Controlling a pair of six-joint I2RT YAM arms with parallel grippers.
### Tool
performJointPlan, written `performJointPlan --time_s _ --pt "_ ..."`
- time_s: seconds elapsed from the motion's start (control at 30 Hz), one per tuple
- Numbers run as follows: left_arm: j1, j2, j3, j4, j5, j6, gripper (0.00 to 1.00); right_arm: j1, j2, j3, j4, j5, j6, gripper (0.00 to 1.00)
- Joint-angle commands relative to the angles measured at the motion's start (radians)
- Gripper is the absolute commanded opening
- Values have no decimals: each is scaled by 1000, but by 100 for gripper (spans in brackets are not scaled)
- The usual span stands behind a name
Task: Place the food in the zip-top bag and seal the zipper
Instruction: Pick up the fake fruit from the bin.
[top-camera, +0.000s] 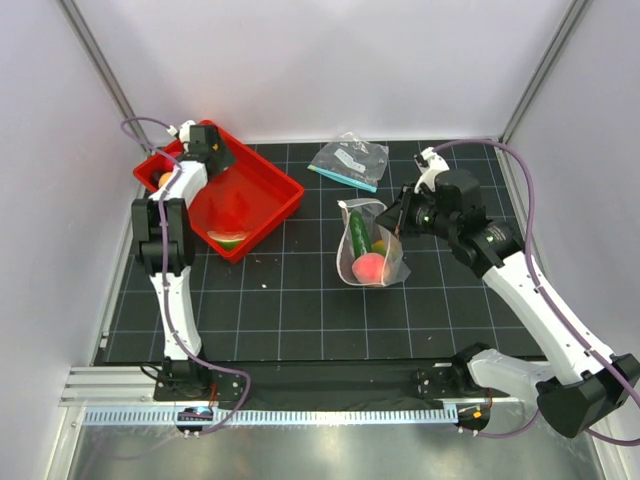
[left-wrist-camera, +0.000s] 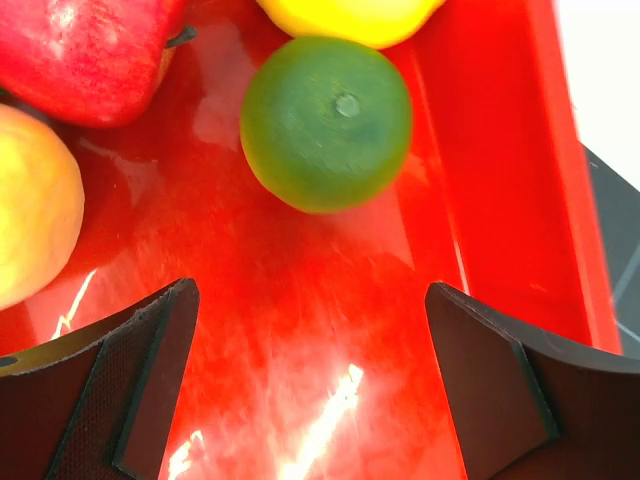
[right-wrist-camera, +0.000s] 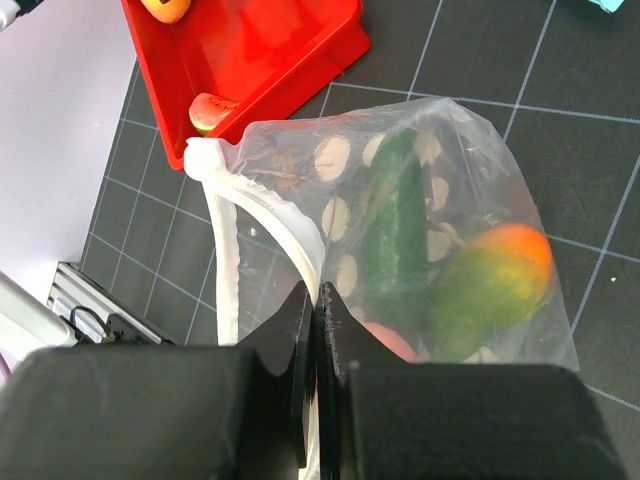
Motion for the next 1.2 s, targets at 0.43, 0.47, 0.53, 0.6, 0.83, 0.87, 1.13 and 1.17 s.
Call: performJointPlan --time_s 0.43,0.47,0.53,0.6,0.83,0.87,1.13,1.17 --pt "51 245 316 -68 -62 -52 100 -2 -69 -14 53 14 -22 1" --pt "54 269 342 -69 -59 -52 100 -2 -70 -14 53 14 -22 1" --pt "54 292 368 -71 -42 -46 100 -2 -72 -11 52 20 -25 1" --pt "54 317 405 -72 -33 -39 95 -2 -87 -12 52 26 -25 1" --pt "52 212 323 -2 31 -38 50 -2 -98 -17 47 43 -30 1" --pt "54 178 228 33 63 -49 48 -1 -95 -19 49 38 -28 1" --pt "38 -149 -187 329 82 -81 45 -4 -96 -34 47 41 -25 1" --pt "34 -189 -222 337 82 -82 44 -2 -96 -34 47 47 -25 1"
